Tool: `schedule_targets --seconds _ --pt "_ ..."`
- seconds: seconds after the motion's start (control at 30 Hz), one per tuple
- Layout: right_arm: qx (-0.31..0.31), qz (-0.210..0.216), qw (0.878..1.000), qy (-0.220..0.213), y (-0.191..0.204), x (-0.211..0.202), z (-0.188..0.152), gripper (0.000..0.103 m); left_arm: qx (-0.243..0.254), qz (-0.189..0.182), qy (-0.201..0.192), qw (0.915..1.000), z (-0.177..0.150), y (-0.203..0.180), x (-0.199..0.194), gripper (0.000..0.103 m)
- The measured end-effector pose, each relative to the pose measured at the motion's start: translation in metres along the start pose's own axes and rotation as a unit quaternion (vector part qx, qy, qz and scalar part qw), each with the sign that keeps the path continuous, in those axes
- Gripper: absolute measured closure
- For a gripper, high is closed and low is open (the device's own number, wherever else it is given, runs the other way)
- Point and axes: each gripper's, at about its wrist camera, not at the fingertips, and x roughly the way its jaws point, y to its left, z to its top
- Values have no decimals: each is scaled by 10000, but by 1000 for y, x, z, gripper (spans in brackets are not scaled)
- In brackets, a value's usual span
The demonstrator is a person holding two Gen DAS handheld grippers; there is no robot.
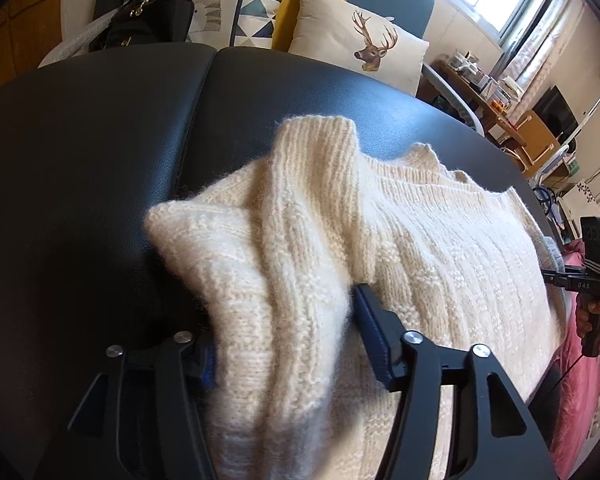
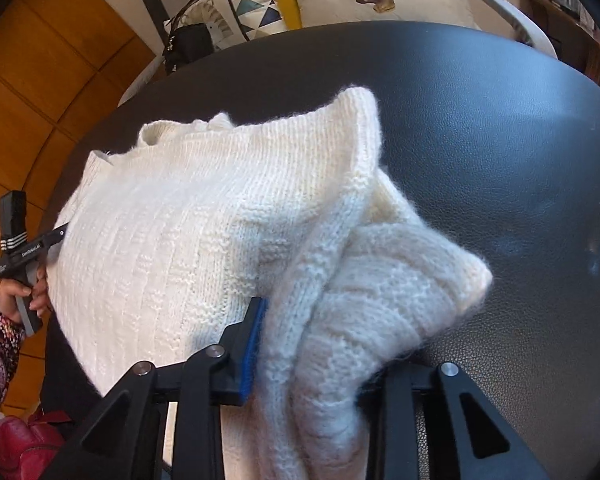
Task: Fold clothes
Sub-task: 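Lift the folded sweater with both grippers and carry it toward the bench end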
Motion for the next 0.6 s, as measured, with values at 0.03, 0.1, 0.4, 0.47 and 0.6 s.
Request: schedule_targets --seconds 0.03,0.1,0.4,0.47,0.6 --pt "42 17 10000 1 0 0 0 71 28 1 1 10000 0 -2 1 34" --pt "67 51 10000 -2 2 2 0 68 24 18 8 10000 1 -5 1 31" --pt "-148 14 9996 -239 11 6 -4 68 51 155 43 9999 1 -7 2 33" --pt "-147 37 9994 -312 11 6 -6 67 60 198 53 9998 2 -8 1 36" --pt "-145 44 9991 -390 11 5 -8 67 60 228 48 9997 2 -7 0 45"
